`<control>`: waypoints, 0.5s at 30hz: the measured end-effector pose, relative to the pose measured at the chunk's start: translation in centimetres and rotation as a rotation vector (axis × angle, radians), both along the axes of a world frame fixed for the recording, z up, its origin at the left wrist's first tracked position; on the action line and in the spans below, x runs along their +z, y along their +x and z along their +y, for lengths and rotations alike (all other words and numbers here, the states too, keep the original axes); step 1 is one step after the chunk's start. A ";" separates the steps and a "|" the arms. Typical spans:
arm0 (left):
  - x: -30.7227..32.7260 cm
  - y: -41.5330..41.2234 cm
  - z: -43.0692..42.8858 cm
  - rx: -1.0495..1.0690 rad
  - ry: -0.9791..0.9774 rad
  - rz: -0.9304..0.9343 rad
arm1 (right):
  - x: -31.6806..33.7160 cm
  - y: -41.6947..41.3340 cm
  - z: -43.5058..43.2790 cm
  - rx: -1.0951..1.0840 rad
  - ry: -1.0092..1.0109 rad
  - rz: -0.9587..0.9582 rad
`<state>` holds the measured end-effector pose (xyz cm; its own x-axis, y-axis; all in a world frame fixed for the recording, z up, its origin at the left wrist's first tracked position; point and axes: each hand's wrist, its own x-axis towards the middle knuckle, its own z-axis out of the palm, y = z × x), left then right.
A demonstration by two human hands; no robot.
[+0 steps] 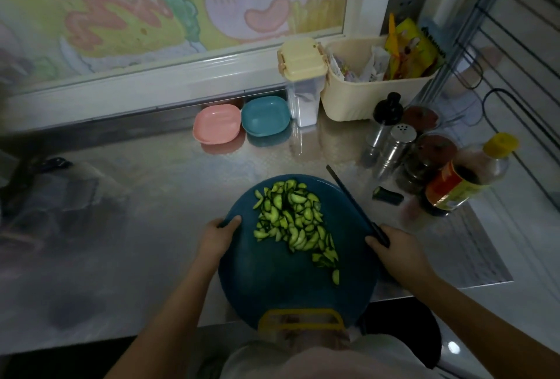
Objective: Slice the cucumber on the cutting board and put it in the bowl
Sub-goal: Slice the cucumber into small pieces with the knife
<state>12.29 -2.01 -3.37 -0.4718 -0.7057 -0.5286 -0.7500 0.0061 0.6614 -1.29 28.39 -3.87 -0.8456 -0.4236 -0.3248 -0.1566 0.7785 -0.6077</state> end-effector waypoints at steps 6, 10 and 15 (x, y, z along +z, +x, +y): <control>0.1 1.2 0.4 0.178 0.241 0.094 | 0.1 -1.6 -0.8 0.038 -0.014 0.011; 0.2 1.4 1.1 0.247 0.249 0.053 | 0.2 -2.1 -1.4 0.087 0.002 0.049; 0.3 2.6 1.6 0.302 0.250 0.054 | -0.2 -2.2 -1.0 0.091 0.029 0.111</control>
